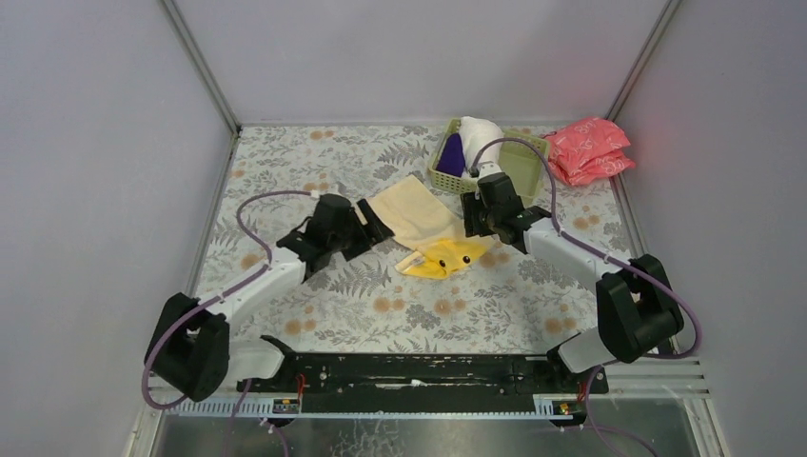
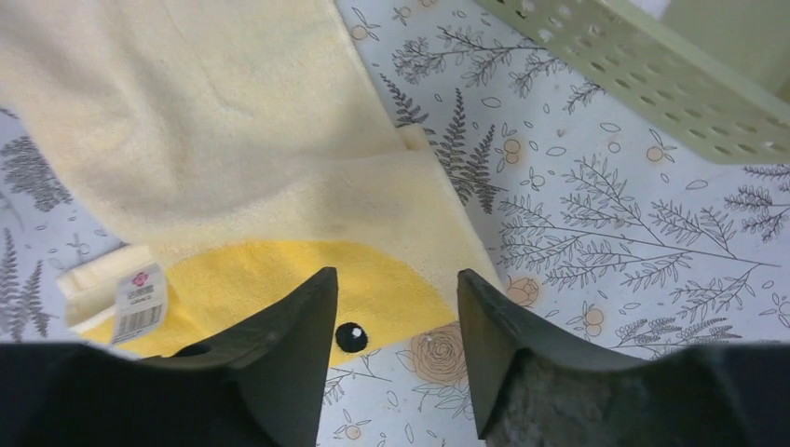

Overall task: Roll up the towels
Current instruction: Move the towel to the center of the board.

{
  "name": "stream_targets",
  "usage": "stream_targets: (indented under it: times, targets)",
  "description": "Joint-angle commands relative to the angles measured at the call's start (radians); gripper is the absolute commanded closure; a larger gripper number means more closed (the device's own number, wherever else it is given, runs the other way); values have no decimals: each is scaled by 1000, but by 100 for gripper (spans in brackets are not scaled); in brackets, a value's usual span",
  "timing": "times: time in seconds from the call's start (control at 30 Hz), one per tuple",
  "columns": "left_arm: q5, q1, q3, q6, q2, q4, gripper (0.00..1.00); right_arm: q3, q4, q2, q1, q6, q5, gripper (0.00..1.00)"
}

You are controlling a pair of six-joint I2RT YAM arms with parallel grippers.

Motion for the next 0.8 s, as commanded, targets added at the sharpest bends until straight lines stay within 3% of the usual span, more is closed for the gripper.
stream_targets:
  times: [0.0, 0.2, 0.57, 0.77]
  targets:
    - [-62, 181, 62, 150, 81, -135, 28, 12, 15, -70, 7, 8, -107, 39]
    - [-37, 321, 204, 224, 326, -139, 36, -113, 101, -142, 11, 49, -237, 29]
    - [-256, 332, 455, 286, 606, -310, 46, -196, 143, -229, 11, 47, -273, 25]
    - [-268, 332, 480, 307, 671, -342, 49, -226, 153, -269, 11, 46, -266, 25]
